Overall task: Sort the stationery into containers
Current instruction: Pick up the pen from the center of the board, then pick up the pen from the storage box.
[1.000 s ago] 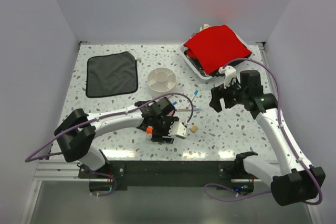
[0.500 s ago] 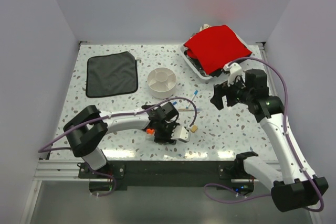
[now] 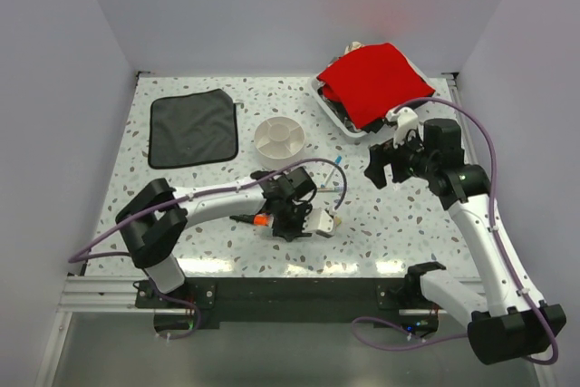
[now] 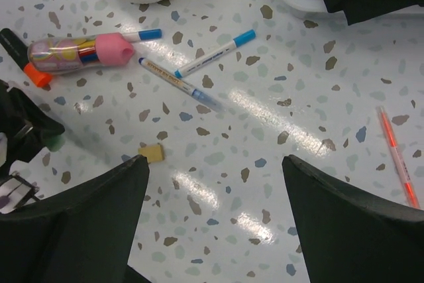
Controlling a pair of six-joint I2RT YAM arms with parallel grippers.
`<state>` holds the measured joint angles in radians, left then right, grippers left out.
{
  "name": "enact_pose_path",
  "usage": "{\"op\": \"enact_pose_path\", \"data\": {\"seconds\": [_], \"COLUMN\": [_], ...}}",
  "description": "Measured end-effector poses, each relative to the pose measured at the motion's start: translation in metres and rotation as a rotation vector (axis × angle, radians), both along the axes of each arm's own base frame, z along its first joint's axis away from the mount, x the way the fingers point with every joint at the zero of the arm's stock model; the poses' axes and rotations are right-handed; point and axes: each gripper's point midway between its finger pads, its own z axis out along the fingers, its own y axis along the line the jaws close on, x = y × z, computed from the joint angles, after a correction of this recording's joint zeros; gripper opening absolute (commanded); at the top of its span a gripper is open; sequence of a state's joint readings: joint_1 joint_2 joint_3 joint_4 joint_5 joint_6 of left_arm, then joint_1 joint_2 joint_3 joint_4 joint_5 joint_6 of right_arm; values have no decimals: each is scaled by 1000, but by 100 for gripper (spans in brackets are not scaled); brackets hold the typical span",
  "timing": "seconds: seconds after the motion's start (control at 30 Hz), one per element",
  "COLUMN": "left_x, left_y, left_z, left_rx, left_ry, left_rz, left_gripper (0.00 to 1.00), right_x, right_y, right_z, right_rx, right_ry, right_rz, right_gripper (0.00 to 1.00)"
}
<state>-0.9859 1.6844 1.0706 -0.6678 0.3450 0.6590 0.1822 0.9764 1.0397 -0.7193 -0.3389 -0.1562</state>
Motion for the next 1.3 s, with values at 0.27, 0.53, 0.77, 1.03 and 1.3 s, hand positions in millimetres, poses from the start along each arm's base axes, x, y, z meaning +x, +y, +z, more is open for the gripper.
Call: {"op": "enact_pose_path", "data": {"seconds": [0.27,0.53,0.77,1.03,1.3], "left_x": [75,223,273,306,323], "left_y": [-66,26,40,66,68], "left_z": [159,276,278,252,214], "left_rx": [-356,-869,-1107,-1194,-1183], "left_ry": [-94,-501,-575,-545,-480], "left_rz": [106,596,756,890,932], "left_gripper": [0,0,0,0,0], "right_x": [16,44,72,79,84], "right_y": [-1,0,-2,-8,-11], "right_z": [2,4,5,3,-7], "right_rx": [-25,-46,-75,-106,-137], "right_ry": [9,27,40,41,60], "right_rz": [-6,-26,-55,-80,-84], "right_gripper": [86,85,85,85,85]}}
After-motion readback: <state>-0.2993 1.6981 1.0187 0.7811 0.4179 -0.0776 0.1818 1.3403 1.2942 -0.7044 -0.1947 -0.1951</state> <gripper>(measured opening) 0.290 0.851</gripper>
